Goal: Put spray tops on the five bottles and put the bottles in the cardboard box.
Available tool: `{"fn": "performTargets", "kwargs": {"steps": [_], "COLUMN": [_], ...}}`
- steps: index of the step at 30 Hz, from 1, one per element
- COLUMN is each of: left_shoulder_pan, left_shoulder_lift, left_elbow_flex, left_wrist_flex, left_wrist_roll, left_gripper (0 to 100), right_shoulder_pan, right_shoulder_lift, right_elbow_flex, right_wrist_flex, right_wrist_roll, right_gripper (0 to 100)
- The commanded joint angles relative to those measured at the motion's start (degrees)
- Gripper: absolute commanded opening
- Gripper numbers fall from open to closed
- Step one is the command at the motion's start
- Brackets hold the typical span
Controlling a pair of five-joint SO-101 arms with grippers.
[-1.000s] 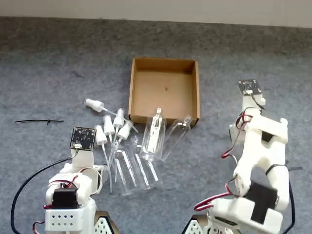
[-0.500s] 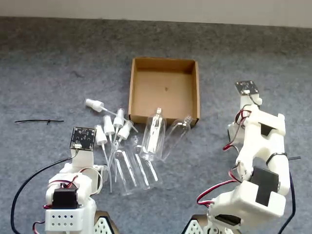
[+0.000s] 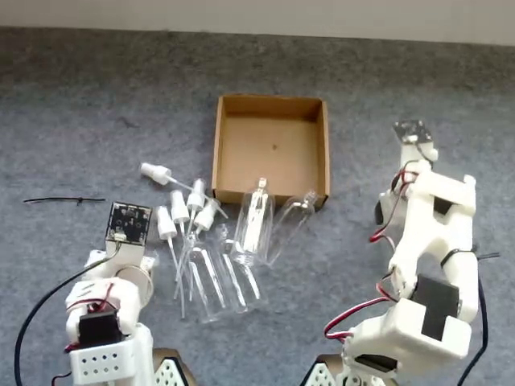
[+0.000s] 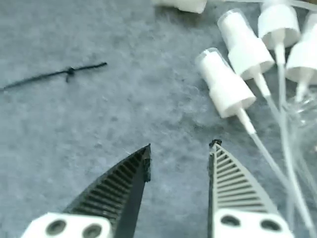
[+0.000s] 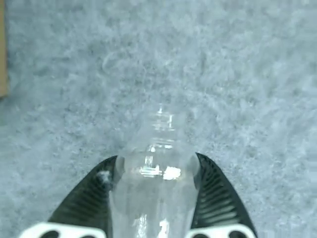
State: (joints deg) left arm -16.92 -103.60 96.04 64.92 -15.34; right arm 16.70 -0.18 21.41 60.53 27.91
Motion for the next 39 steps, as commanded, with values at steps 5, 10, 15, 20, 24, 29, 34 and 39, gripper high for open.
{"fn": "performTargets", "kwargs": {"steps": [5, 10, 15, 20, 24, 29, 34, 39], "left_shoulder_pan": [-7.5, -7.3, -2.8, 4.0, 6.5, 6.6, 6.5, 6.2], "left_shoulder_lift": [3.3, 28.5, 59.8, 85.2, 100.4, 113.3, 122.4, 127.7], "left_elbow_flex": [-20.4, -41.7, -66.2, -83.3, -91.2, -96.7, -101.1, -106.5], "left_wrist_flex": [-1.0, 8.2, 16.5, 15.3, 12.0, 6.2, 3.3, 3.8], "left_wrist_roll": [-10.2, -8.6, 0.7, 18.0, 29.2, 38.7, 44.3, 46.1], "left_gripper": [19, 19, 19, 19, 19, 19, 23, 25], "right_shoulder_pan": [-10.9, -18.2, -19.0, -19.0, -19.0, -19.0, -19.0, -19.4], "right_shoulder_lift": [-25.1, -42.7, -55.0, -61.9, -62.9, -62.9, -62.9, -62.9], "right_elbow_flex": [-0.5, 15.3, 27.6, 33.5, 34.7, 34.7, 34.8, 34.9], "right_wrist_flex": [6.3, 1.1, -0.7, -0.7, -0.7, -0.7, -0.6, -0.6], "right_wrist_roll": [-7.6, -11.3, -13.4, -13.0, -13.0, -13.0, -13.0, -13.0], "right_gripper": [0.5, 0.5, 0.4, 0.4, 0.4, 0.4, 0.4, 0.4]}}
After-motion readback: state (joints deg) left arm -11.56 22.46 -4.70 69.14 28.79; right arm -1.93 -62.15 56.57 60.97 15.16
